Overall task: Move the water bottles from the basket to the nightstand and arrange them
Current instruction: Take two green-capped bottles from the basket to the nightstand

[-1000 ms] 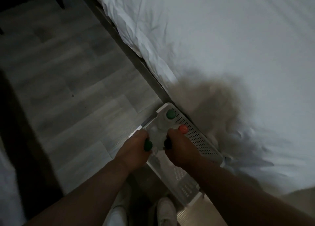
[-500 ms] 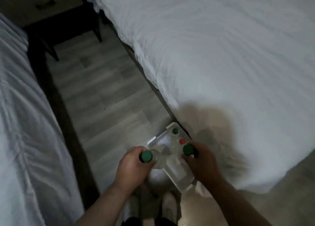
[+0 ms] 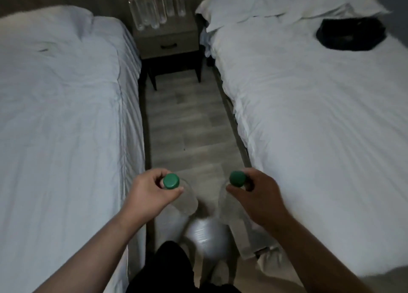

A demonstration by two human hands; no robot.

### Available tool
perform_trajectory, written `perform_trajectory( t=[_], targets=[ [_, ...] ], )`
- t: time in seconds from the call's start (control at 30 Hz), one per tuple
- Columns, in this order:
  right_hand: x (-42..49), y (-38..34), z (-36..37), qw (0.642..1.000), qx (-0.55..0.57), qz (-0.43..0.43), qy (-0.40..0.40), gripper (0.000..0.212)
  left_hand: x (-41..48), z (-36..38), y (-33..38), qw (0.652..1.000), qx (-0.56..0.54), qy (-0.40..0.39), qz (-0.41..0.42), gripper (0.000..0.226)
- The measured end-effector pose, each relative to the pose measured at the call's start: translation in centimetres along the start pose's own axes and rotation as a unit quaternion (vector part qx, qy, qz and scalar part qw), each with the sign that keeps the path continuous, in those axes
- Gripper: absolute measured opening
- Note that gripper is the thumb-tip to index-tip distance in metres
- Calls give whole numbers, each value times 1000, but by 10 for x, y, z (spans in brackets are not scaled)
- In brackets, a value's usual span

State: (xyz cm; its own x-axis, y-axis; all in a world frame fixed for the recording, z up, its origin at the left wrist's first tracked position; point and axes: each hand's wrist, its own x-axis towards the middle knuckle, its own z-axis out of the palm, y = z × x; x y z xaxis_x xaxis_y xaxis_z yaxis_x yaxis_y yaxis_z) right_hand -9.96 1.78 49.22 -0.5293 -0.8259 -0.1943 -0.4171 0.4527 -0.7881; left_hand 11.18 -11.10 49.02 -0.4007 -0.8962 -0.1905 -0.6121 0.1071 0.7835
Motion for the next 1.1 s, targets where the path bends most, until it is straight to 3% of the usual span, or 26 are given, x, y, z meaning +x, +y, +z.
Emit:
perform_trajectory(
  t=[0.2,0.37,0.6,0.83,1.1],
  targets=[
    [58,-78,24,995,13,-95,-37,18,36,-85,12,997,-36,59,-18,18],
    [125,-129,48,993,1,-94,-76,18,93,-122,1,993,-38,110,-17,16],
    [220,-190,66,999,27,-37,-20,23,201,-162,-1,995,-13,98,3,24],
    [283,-212,30,997,37,-6,74,24,314,-156,35,998,-37,36,30,25],
    [372,-177,-15,991,67,61,102,23,423,-105,91,997,-51,14,50,23]
  ],
)
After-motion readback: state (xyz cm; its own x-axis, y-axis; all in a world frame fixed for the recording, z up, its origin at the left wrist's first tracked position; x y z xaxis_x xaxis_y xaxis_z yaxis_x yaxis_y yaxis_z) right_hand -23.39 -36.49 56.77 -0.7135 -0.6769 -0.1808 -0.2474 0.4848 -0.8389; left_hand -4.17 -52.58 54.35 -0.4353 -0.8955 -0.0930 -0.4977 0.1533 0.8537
